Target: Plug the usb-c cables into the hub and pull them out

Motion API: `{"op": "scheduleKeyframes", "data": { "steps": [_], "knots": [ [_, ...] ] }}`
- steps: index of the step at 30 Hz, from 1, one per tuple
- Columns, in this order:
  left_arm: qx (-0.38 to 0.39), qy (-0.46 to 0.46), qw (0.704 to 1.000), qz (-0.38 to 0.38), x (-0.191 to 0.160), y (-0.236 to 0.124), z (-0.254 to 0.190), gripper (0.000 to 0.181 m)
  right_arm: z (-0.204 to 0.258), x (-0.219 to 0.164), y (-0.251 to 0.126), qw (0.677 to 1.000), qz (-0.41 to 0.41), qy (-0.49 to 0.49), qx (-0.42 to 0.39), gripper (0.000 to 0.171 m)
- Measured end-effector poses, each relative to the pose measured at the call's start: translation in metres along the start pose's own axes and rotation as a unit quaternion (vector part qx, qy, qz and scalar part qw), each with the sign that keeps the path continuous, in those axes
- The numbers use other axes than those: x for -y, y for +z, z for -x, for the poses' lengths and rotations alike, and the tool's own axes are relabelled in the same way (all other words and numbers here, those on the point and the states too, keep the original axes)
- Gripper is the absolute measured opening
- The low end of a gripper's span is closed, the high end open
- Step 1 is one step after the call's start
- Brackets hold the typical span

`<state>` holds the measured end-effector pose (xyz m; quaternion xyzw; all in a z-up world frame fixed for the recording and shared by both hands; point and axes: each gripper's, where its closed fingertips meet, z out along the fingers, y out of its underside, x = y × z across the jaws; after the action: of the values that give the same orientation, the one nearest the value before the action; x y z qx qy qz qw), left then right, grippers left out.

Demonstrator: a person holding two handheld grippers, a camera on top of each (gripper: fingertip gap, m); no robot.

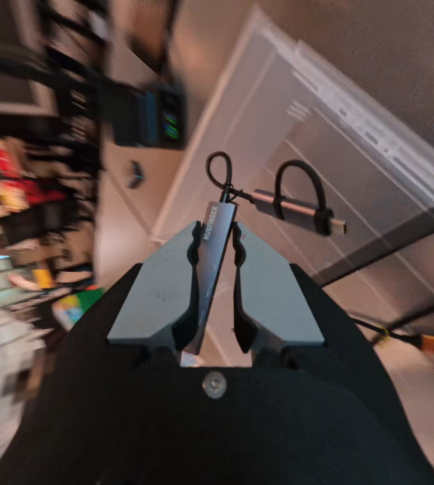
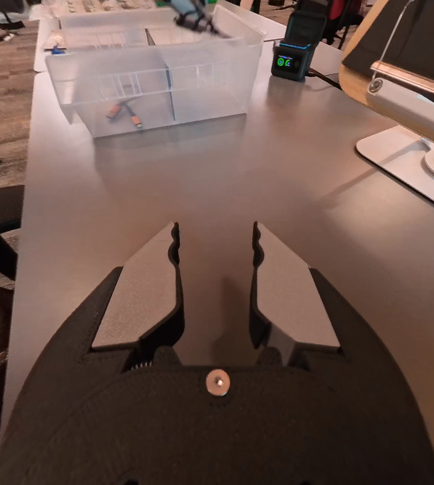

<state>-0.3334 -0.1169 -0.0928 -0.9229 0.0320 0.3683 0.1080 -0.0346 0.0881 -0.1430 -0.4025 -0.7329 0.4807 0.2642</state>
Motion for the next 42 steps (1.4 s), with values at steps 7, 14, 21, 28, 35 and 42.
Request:
{"op": "scheduleKeyframes", "data": {
  "steps": [7,14,21,28,35,42],
  "knots": [
    [0.230,0.141,0.945,-0.183,0.081,-0.129,-0.007,0.020,0.022,0.039,-0.007,0.997,-0.051,-0.021,0.060,0.053],
    [0.369,0.354,0.806,-0.298,0.166,-0.187,-0.130,0.021,0.028,0.102,-0.041,0.988,-0.117,-0.065,0.073,0.051],
    [0.397,0.340,0.759,-0.390,0.216,-0.192,-0.191,0.021,0.029,0.080,-0.022,0.991,-0.032,-0.120,0.042,0.044],
    [0.337,0.289,0.782,-0.437,0.233,-0.177,-0.210,0.021,0.024,0.053,-0.014,0.991,-0.012,-0.123,0.058,0.008],
    [0.351,0.271,0.796,-0.412,0.211,-0.172,-0.192,0.043,0.013,0.050,-0.030,0.965,-0.017,0.151,0.215,0.007],
    [0.449,0.342,0.732,-0.382,0.205,-0.168,-0.189,0.027,0.048,0.039,-0.035,0.874,0.032,0.276,0.398,0.011]
  ]
}}
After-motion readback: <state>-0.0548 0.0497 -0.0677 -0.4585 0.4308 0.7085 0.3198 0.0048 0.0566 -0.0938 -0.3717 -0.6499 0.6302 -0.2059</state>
